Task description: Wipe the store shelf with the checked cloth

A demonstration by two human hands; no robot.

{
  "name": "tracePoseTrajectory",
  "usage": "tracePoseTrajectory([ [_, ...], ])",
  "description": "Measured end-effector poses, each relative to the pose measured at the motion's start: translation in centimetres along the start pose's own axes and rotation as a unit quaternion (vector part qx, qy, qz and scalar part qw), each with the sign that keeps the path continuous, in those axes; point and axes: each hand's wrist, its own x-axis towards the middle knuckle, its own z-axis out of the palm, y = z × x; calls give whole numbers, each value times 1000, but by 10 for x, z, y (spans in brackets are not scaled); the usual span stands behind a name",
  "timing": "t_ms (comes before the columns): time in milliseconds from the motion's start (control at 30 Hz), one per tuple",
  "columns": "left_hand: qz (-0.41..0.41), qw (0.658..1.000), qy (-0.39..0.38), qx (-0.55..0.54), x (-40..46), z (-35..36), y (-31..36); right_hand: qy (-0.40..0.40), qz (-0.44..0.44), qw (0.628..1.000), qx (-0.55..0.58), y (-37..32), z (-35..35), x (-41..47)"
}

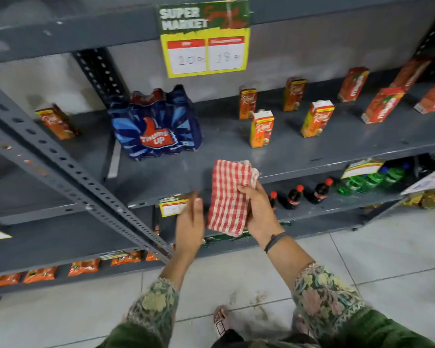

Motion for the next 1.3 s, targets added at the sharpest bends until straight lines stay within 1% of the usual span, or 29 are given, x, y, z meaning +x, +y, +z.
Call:
tracePoseTrajectory([
  [33, -32, 994, -54, -84, -9, 17, 18, 11, -1, 1000, 25, -11, -12, 0],
  [67, -53, 982, -101, -153, -15, 34, 33, 21, -11, 999, 39, -21, -25, -1],
  [133, -61, 962, -144, -223, -22, 65, 54, 45, -46, 997, 43, -42, -54, -5],
  [200, -68, 955, -145, -249, -28, 92, 76, 76, -90, 993, 2, -65, -88, -11],
  [233, -64, 956, -133, -255, -32, 104, 88, 88, -109, 990, -30, -78, -106, -15],
  [333, 0, 965, -52, -257, -42, 145, 136, 115, -177, 970, -123, -123, -162, -32],
  [400, 44, 967, -13, -252, -50, 176, 177, 131, -262, 937, -191, -162, -195, -43],
  [433, 70, 967, -11, -246, -55, 193, 197, 138, -310, 916, -214, -183, -208, -48],
  [500, 142, 962, -43, -229, -67, 226, 244, 147, -402, 873, -232, -230, -231, -57],
  [567, 227, 949, -78, -207, -77, 255, 292, 168, -467, 836, -233, -280, -249, -64],
  [600, 272, 941, -66, -193, -78, 269, 314, 180, -499, 814, -235, -308, -256, -67],
  [700, 392, 909, 57, -127, -68, 296, 388, 212, -582, 751, -231, -395, -262, -75],
  [733, 423, 895, 74, -122, -62, 301, 418, 230, -604, 729, -226, -425, -260, -76],
  [800, 481, 867, 84, -100, -48, 312, 474, 292, -642, 674, -220, -481, -253, -75],
  [833, 500, 858, 82, -82, -39, 318, 501, 324, -646, 656, -219, -507, -248, -73],
  [867, 498, 861, 70, -73, -30, 323, 528, 348, -640, 648, -223, -531, -246, -69],
  [933, 433, 893, 6, -122, -14, 332, 572, 399, -606, 635, -268, -574, -242, -57],
  [967, 404, 904, -13, -141, -3, 338, 589, 417, -581, 632, -299, -591, -240, -47],
  [1000, 386, 913, -13, -132, 7, 343, 600, 427, -550, 632, -339, -603, -239, -38],
  [1033, 380, 921, -2, -87, 17, 347, 607, 437, -521, 622, -387, -613, -240, -28],
  [1067, 382, 924, 8, -18, 27, 350, 611, 437, -495, 612, -436, -620, -240, -20],
  [1100, 397, 914, 26, 79, 37, 353, 612, 435, -474, 596, -480, -625, -242, -11],
  [1133, 409, 893, 46, 182, 46, 356, 613, 428, -453, 582, -522, -627, -243, -6],
  [1167, 427, 860, 70, 269, 53, 358, 614, 427, -436, 564, -557, -629, -245, 0],
  [1233, 468, 783, 116, 392, 64, 358, 613, 428, -422, 546, -584, -635, -247, 1],
  [1267, 487, 751, 139, 424, 64, 354, 614, 434, -446, 560, -546, -638, -243, -7],
  [1300, 505, 729, 163, 431, 67, 351, 614, 429, -495, 572, -493, -644, -241, -12],
])
